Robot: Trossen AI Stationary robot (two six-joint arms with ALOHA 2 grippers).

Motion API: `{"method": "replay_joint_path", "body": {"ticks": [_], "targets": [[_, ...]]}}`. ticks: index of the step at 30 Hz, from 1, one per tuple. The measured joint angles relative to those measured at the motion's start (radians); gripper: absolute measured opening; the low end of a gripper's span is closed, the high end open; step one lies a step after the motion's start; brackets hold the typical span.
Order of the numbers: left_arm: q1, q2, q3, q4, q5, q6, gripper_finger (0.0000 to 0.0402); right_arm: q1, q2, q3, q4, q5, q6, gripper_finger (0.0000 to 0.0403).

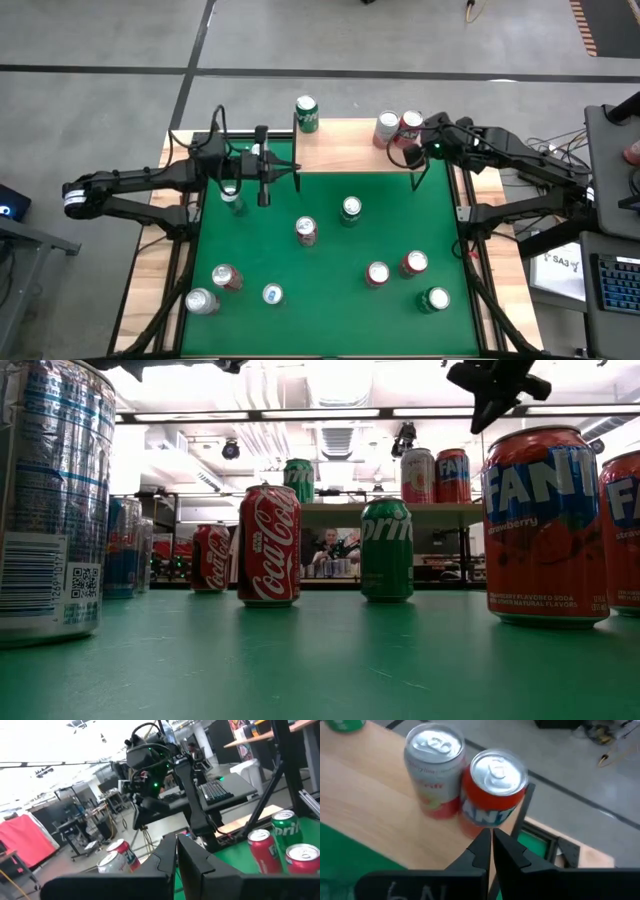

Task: Place canned beverage on shelf
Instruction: Put the top red soda can on the shelf

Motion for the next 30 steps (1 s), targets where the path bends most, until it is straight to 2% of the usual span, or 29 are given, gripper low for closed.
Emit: {"method": "replay_joint_path", "body": {"ticks": [5,8,16,19,30], "targets": [[0.000,0.022,0.000,0.000,0.000,-0.069,0.0000,0.000,0.009,0.000,0.000,-0.174,0.079,0.0011],[0.000,0.040,0.000,0.011,0.000,-0.142,0.0000,0.000,0.021,0.000,0.004,-0.215,0.105,0.0011],[-0.002,0.099,0.000,0.141,0.001,-0.344,0.0000,-0.002,0.075,-0.004,0.013,-0.156,0.117,0.0011],[-0.002,0.121,0.000,0.186,0.001,-0.363,0.0000,-0.002,0.092,-0.005,0.014,-0.045,0.136,0.0011],[-0.002,0.157,0.000,0.291,-0.001,-0.377,0.0000,-0.003,0.117,-0.009,0.015,0.010,0.126,0.0011]]}}
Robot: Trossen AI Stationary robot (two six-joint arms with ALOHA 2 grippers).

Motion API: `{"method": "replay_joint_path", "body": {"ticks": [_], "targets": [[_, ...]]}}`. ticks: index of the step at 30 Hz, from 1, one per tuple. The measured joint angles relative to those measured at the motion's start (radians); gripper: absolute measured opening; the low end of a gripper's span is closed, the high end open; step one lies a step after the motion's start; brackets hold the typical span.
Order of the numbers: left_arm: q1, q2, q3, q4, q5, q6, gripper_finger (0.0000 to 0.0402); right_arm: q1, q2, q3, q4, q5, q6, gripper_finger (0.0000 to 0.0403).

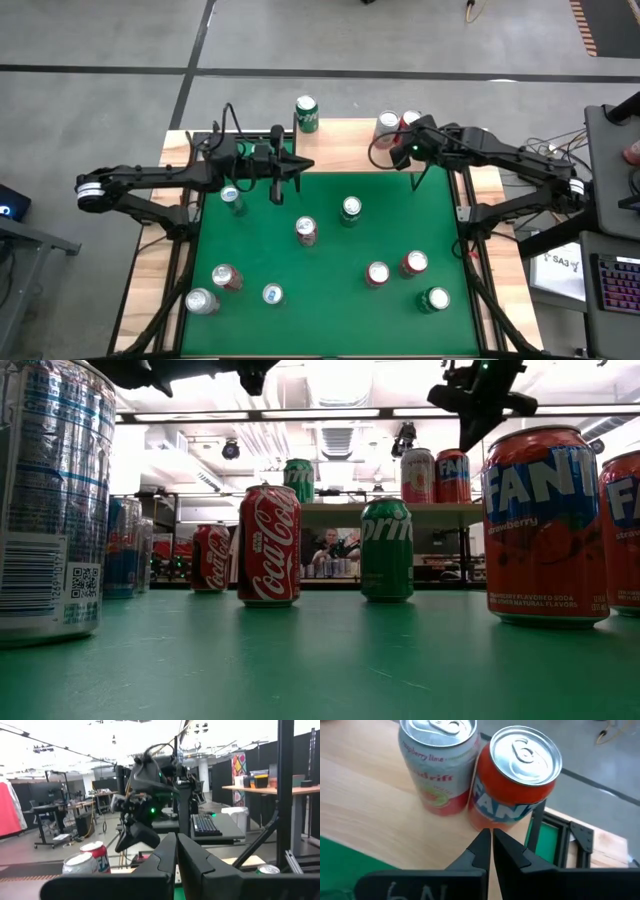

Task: Place canned beverage on shelf
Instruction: Put the top red soda can on the shelf

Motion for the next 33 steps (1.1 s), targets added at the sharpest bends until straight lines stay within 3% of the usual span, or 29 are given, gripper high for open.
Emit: {"method": "replay_joint_path", "body": {"ticks": [12,21,33], "targets": [[0.000,-0.018,0.000,0.047,0.000,-0.083,0.0000,0.000,-0.014,-0.060,0.035,0.055,-0.036,0.0011],[0.000,-0.018,0.000,0.050,0.000,-0.083,0.0000,0.000,-0.041,-0.120,0.197,0.056,-0.129,0.0011],[0.000,-0.018,0.000,0.060,0.000,-0.083,0.0000,0.000,-0.042,-0.151,0.234,0.126,-0.140,0.0011]]}}
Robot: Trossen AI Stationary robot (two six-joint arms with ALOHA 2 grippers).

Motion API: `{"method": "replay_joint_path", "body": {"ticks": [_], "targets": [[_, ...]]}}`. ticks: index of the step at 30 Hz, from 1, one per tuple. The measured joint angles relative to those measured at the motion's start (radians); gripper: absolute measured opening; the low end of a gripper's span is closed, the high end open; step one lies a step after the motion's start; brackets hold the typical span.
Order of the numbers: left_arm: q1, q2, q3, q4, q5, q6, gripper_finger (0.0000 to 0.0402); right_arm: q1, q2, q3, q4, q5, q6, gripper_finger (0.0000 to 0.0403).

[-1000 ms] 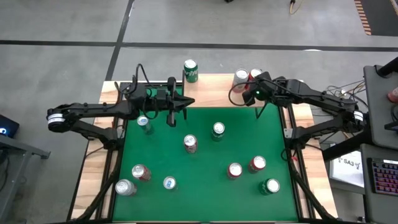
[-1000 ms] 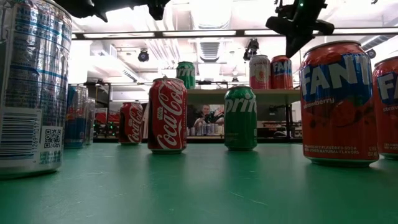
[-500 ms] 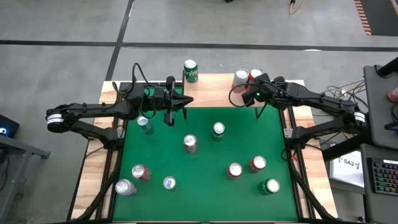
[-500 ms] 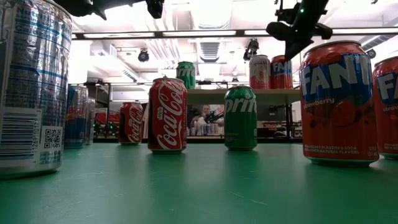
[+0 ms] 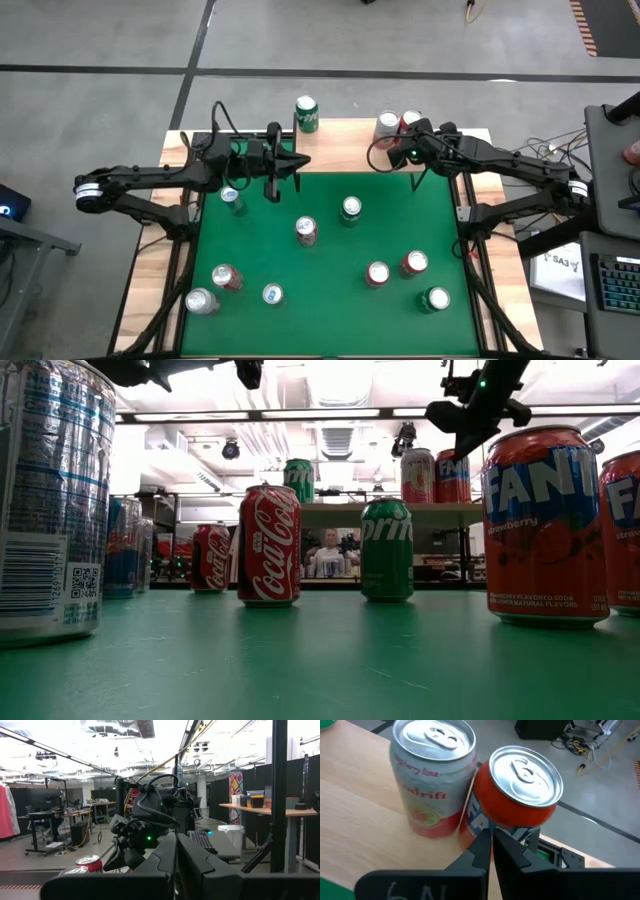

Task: Place canned beverage on shelf
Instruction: Put the top red soda can on the shelf

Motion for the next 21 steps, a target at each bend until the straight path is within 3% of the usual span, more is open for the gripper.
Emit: {"method": "replay_joint_path", "body": {"ticks": [10,21], "targets": [[0.000,0.078,0.000,0.120,0.000,-0.048,0.0000,-0.037,0.000,0.000,0.037,0.000,-0.044,0.0011],[0.000,0.082,0.002,0.143,0.000,-0.048,0.0000,-0.052,0.000,0.000,0.064,0.000,-0.070,0.0011]]}}
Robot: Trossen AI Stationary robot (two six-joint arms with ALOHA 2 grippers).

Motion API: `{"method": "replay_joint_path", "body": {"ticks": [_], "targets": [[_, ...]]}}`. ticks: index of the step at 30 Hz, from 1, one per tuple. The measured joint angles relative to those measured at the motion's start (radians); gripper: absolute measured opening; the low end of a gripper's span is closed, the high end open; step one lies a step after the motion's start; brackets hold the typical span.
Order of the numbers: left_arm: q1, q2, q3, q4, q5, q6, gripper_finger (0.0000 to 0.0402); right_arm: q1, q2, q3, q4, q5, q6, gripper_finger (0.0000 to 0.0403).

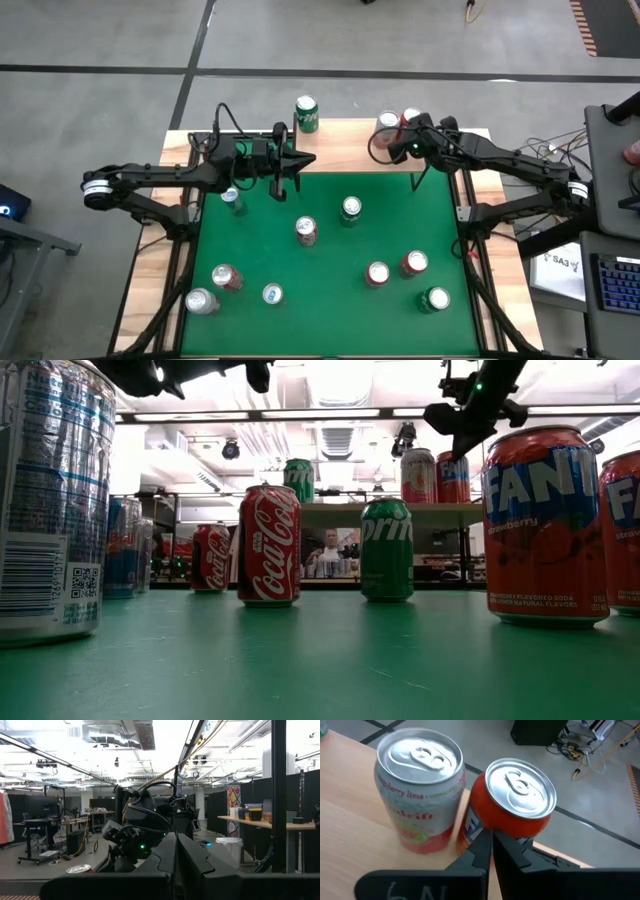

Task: Place canned beverage on shelf
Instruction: Put the top red soda can on the shelf

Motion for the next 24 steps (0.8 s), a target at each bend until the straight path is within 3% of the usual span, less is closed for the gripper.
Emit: {"method": "replay_joint_path", "body": {"ticks": [13,19,24], "targets": [[0.000,0.000,0.000,-0.003,0.000,0.000,0.0000,-0.008,0.000,-0.008,0.042,-0.012,-0.027,0.0011],[0.000,-0.014,0.000,-0.008,0.001,0.013,0.0000,-0.009,-0.042,0.038,0.034,-0.208,-0.027,0.0011],[0.000,-0.068,0.000,-0.092,0.002,0.118,0.0000,-0.011,-0.061,0.109,0.033,-0.218,-0.028,0.0011]]}}
